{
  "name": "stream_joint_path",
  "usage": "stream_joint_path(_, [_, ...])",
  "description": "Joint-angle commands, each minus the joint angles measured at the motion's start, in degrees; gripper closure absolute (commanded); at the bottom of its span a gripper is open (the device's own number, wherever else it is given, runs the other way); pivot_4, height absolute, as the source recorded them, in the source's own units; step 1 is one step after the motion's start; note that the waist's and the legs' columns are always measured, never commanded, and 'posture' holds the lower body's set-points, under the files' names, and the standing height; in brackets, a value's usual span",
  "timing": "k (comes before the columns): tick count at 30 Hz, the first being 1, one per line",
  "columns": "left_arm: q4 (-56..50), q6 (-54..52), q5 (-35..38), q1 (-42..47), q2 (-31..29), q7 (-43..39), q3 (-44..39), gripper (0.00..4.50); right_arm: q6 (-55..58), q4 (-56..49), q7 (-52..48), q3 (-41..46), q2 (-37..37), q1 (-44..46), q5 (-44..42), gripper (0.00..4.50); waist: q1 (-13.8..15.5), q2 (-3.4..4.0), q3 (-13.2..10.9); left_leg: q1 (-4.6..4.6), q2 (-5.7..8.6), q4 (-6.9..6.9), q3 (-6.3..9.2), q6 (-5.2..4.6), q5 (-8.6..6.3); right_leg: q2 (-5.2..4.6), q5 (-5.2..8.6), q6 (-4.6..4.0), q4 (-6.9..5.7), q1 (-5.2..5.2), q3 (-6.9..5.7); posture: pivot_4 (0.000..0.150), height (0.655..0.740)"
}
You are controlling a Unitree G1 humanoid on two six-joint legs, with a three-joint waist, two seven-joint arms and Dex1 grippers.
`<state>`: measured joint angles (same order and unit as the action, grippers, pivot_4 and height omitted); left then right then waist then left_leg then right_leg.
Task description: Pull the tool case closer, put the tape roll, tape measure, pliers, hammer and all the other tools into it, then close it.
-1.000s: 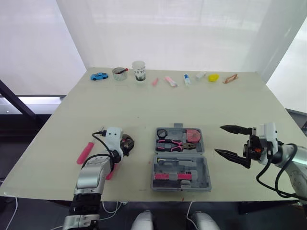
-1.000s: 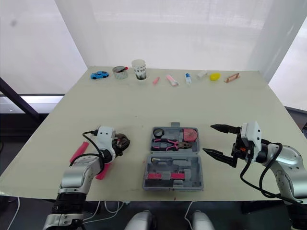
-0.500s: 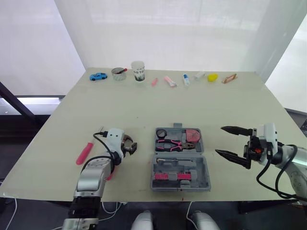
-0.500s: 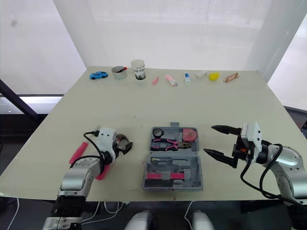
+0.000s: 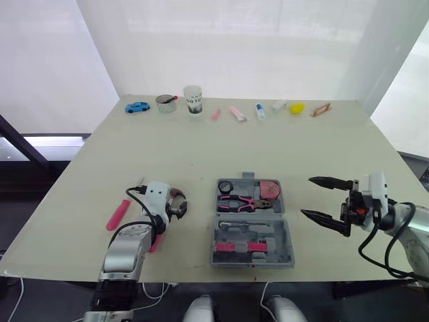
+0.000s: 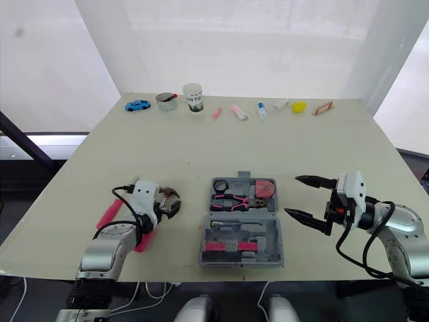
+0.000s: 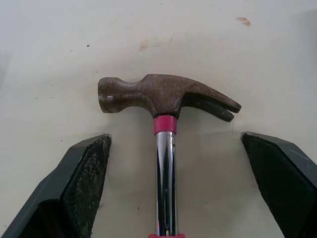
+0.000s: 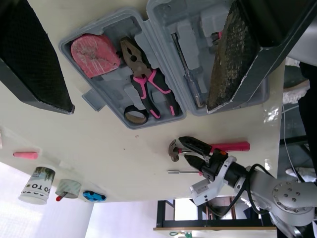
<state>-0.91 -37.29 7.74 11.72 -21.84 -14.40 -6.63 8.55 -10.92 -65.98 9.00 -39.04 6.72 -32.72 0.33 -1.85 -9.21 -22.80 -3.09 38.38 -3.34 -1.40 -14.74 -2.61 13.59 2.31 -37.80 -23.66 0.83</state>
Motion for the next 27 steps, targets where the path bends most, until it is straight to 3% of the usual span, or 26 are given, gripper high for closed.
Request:
stream_joint_path(1, [0.1, 0.7, -1.7, -0.3, -1.3, 0.7, -0.1, 0.03, -0.8, -1.0, -0.5, 1.0, -0.6, 0.3, -0.3, 0.00, 0.0, 0.00, 0.0, 0.00, 0.00, 0.00, 0.00, 0.00, 0.00, 0.00, 0.00, 0.00, 0.00, 0.00, 0.00, 0.150, 0.7400])
stream_joint_path(6, [0.3, 1.2, -1.3, -0.4, -0.6, 0.5, -0.7, 0.03, -0.9, -0.8, -0.5, 0.9, -0.6, 0.3, -0.2, 0.00, 0.0, 0.00, 0.0, 0.00, 0.00, 0.00, -0.01, 0.00, 0.00, 0.00, 0.00, 0.00, 0.00, 0.00, 0.00, 0.150, 0.7400])
stream_joint_path(7, [0.4, 1.2, -1.3, -0.4, -0.7, 0.3, -0.6, 0.54, -0.9, -0.8, -0.5, 1.0, -0.6, 0.3, -0.2, 0.00, 0.0, 0.00, 0.0, 0.00, 0.00, 0.00, 0.00, 0.00, 0.00, 0.00, 0.00, 0.00, 0.00, 0.00, 0.00, 0.150, 0.7400])
stream_joint_path(8, [0.5, 1.0, -1.5, -0.2, -0.8, 0.4, -0.4, 0.76, -0.9, -0.7, -0.5, 0.9, -0.5, 0.3, -0.2, 0.00, 0.0, 0.00, 0.0, 0.00, 0.00, 0.00, 0.00, 0.00, 0.00, 0.00, 0.00, 0.00, 0.00, 0.00, 0.00, 0.150, 0.7400])
stream_joint_path(21, [1.4, 1.8, -1.5, 0.5, -0.7, 0.2, -0.2, 0.76, -1.1, -0.8, -0.5, 1.0, -0.1, 0.2, 0.2, 0.00, 0.1, 0.00, 0.0, 0.00, 0.00, 0.00, 0.00, 0.00, 0.00, -0.01, 0.00, 0.00, 0.00, 0.00, 0.00, 0.150, 0.7400])
stream_joint_path(22, [1.5, 1.8, -1.6, 0.7, -0.7, 0.3, -0.1, 1.31, -1.1, -0.8, -0.4, 1.0, -0.2, 0.2, 0.2, 0.00, 0.1, 0.00, 0.0, 0.00, 0.00, 0.00, -0.01, 0.00, 0.00, -0.01, 0.00, 0.00, 0.00, 0.00, 0.00, 0.150, 0.7400])
stream_joint_path(27, [2.0, 1.9, -1.7, 1.0, -0.6, 0.4, 0.0, 1.39, -0.9, -1.2, -0.1, 0.8, 0.0, 0.1, 0.2, 0.00, 0.1, 0.00, 0.0, 0.00, 0.00, 0.00, 0.00, 0.00, 0.00, 0.00, 0.00, 0.00, 0.00, 0.00, -0.01, 0.150, 0.7400])
